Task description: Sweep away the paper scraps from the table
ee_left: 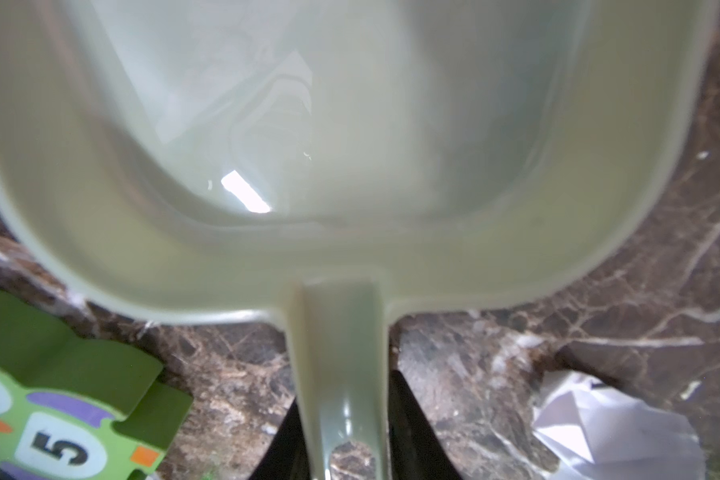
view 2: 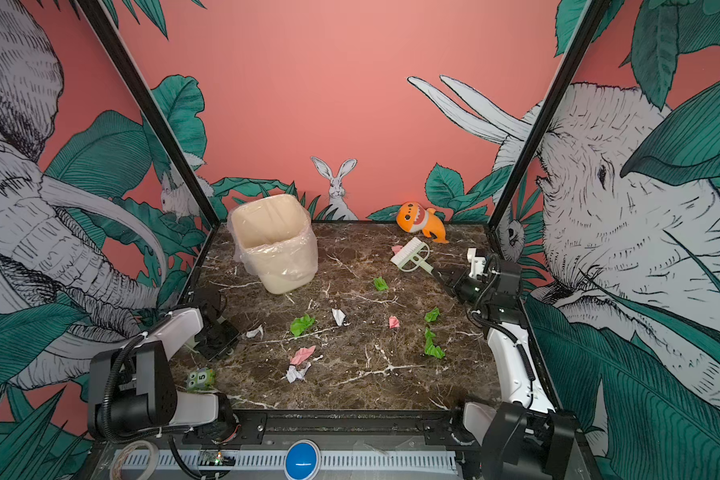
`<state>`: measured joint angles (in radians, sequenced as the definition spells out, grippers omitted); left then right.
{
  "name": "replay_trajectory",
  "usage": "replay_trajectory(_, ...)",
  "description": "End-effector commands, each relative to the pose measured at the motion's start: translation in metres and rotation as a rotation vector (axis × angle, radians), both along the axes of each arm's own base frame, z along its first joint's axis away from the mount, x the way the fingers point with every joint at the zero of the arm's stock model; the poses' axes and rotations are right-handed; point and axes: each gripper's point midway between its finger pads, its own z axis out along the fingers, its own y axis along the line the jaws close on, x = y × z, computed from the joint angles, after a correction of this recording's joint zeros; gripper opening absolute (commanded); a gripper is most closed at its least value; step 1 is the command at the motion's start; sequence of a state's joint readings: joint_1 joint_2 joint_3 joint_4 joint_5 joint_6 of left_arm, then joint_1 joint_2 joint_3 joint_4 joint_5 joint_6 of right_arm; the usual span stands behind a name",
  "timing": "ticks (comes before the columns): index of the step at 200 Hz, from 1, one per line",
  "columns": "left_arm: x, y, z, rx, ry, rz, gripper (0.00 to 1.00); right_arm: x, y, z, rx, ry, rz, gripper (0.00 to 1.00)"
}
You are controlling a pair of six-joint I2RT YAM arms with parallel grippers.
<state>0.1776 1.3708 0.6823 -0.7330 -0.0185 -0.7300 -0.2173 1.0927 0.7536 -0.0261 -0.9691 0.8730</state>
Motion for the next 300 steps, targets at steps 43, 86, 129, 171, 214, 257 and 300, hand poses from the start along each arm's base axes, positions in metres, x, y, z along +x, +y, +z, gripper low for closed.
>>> replay_trajectory(43, 0.000, 0.002, 0.004, 0.007, -0.012, -0.007, 0.27, 0.005, 0.000, 0.023, 0.003, -0.074, 0.015, 0.00)
replay_trajectory(86, 0.001, 0.003, 0.008, 0.018, -0.023, -0.012, 0.35, 0.006, 0.000, 0.023, 0.006, -0.075, 0.014, 0.00)
replay_trajectory(129, 0.003, 0.005, 0.012, 0.025, -0.030, -0.020, 0.32, 0.006, 0.000, 0.024, 0.009, -0.078, 0.014, 0.00)
replay_trajectory(171, 0.001, 0.004, 0.011, 0.020, -0.026, -0.016, 0.29, 0.007, 0.001, 0.024, 0.014, -0.076, 0.017, 0.00)
replay_trajectory(214, 0.001, 0.003, 0.011, 0.018, -0.029, -0.014, 0.23, 0.007, 0.001, 0.023, 0.013, -0.076, 0.017, 0.00)
replay_trajectory(257, 0.001, 0.003, 0.016, 0.018, -0.041, -0.019, 0.21, 0.007, 0.000, 0.021, 0.010, -0.068, 0.014, 0.00)
replay_trajectory(300, -0.002, -0.002, 0.023, -0.002, -0.067, -0.031, 0.20, 0.004, 0.001, 0.013, -0.022, -0.044, 0.020, 0.00)
